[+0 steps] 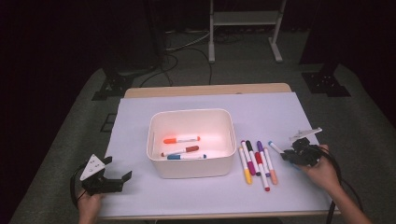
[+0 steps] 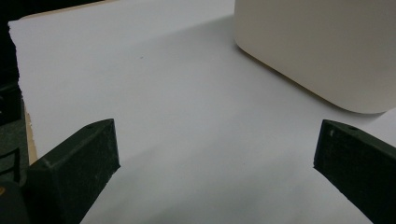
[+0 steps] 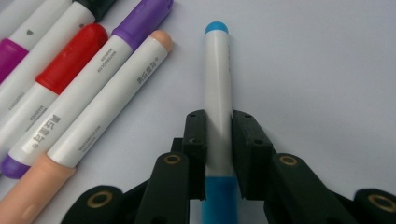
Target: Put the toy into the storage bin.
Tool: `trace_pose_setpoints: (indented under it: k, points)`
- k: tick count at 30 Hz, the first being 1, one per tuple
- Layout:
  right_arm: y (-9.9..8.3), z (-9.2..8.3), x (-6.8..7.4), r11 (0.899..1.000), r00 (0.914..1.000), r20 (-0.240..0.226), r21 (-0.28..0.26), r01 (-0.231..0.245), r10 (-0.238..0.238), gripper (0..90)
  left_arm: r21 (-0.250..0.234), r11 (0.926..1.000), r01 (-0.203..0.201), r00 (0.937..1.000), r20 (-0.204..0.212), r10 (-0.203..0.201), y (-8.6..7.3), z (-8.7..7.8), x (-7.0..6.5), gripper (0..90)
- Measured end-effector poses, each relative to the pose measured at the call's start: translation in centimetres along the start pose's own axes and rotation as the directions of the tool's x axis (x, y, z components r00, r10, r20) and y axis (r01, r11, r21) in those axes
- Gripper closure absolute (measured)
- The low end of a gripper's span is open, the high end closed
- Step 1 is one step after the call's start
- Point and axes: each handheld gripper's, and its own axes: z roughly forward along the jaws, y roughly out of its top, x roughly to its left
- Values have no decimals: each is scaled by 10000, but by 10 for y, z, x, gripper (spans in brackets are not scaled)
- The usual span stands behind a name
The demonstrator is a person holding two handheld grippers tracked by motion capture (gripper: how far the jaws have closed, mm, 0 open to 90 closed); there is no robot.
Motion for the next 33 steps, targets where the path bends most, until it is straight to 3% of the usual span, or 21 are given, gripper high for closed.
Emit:
trace_pose_setpoints:
  k: [6, 8, 18, 27, 33]
  points:
    - [2, -1, -4, 9992, 9992, -195, 177, -352, 355, 757, 23, 10000, 21, 10000, 6, -21, 0, 0, 0, 0]
    - [3, -3, -4, 9986, 9977, -462, 188, -491, 499, 757, 20, 10000, 30, 10000, 5, -30, 0, 0, 0, 0]
    - [17, -34, 6, 9971, 9883, -1439, -494, -581, 505, 758, 33, 10000, -27, 10000, -13, 27, 0, 0, 0, 0]
    - [53, -72, 29, 9929, 9737, -2233, -1173, 193, -453, 758, 38, 10000, -25, 10000, -11, 25, 0, 0, 0, 0]
    - [82, -96, 51, 9838, 9571, -2661, -1640, 727, -1151, 757, 18, 10000, -17, 10000, 8, 17, 0, 0, 0, 0]
